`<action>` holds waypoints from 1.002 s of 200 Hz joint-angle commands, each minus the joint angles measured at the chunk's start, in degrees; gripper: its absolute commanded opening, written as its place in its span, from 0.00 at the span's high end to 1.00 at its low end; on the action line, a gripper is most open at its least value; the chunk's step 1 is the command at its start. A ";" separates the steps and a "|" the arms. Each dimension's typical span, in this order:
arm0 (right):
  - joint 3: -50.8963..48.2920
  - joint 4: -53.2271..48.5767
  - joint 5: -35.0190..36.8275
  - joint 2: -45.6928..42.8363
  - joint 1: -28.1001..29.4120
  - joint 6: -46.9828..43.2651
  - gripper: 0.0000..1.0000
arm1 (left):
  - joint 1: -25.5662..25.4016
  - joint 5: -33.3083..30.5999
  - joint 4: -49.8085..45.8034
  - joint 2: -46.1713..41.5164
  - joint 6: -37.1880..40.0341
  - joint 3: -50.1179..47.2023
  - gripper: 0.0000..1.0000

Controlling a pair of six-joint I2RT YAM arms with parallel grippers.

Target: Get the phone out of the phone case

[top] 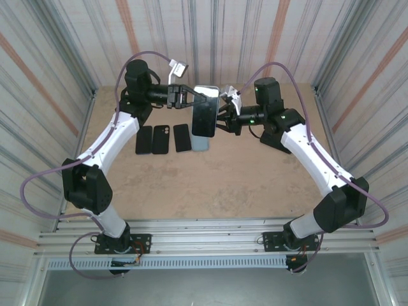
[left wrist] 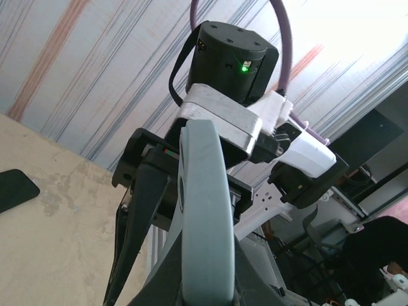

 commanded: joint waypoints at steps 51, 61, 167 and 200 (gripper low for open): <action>-14.33 38.11 -2.86 -3.32 -1.88 41.16 0.61 | -1.01 -18.76 12.81 0.18 -22.58 -3.95 1.00; -15.96 41.85 -1.85 -3.31 -2.42 46.48 0.61 | -1.02 -21.12 13.66 -0.09 -25.63 -5.49 1.00; -26.98 69.62 8.74 -2.00 -1.70 75.37 0.75 | -1.16 -21.17 22.17 4.96 -38.01 -8.36 0.98; -27.66 70.30 10.05 -1.69 -1.15 77.10 0.84 | -1.01 -20.92 21.39 5.99 -37.51 -8.18 0.92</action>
